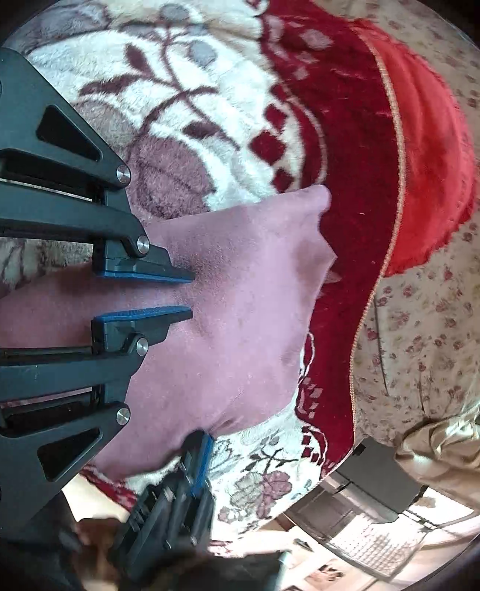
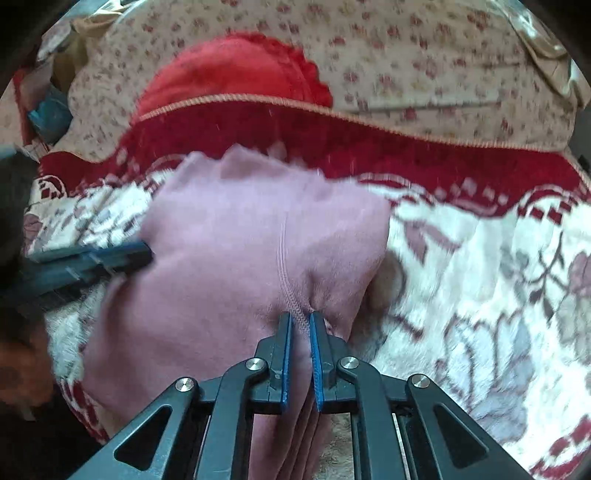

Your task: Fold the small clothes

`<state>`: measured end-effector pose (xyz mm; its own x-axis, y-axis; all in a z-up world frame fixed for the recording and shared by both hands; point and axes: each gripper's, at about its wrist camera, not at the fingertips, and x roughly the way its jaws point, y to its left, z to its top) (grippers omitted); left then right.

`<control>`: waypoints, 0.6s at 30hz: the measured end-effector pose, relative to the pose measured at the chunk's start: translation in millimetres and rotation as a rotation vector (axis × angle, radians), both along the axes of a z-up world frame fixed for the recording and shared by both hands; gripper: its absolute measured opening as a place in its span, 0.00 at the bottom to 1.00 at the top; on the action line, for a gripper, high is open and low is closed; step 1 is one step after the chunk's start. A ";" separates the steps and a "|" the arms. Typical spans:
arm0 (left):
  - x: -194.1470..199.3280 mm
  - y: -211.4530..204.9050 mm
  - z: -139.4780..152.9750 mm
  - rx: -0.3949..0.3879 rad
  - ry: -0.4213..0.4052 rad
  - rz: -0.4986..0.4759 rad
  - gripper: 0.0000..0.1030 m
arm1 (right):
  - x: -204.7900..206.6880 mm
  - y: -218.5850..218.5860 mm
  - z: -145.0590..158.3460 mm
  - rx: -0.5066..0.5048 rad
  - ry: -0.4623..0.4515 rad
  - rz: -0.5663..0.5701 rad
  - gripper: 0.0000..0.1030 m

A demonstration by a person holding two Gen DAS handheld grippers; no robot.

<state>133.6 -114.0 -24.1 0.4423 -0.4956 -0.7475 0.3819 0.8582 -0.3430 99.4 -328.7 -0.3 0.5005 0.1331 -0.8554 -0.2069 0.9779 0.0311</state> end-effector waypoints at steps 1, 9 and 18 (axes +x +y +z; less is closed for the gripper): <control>-3.2 3.8 3.7 -0.011 -0.001 0.015 0.11 | -7.1 -2.7 7.1 0.023 -0.021 -0.022 0.07; -73.7 8.5 -0.1 -0.031 0.034 -0.053 0.16 | -85.8 19.1 15.0 0.006 -0.121 -0.042 0.10; -75.1 2.7 -17.2 -0.093 0.095 -0.067 0.34 | -72.2 -3.8 -26.6 0.104 0.061 -0.138 0.13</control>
<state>58.5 -111.3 -41.3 0.3358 -0.5907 -0.7337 0.3993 0.7948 -0.4571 27.2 -332.5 -26.9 0.4674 0.1555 -0.8702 -0.0651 0.9878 0.1415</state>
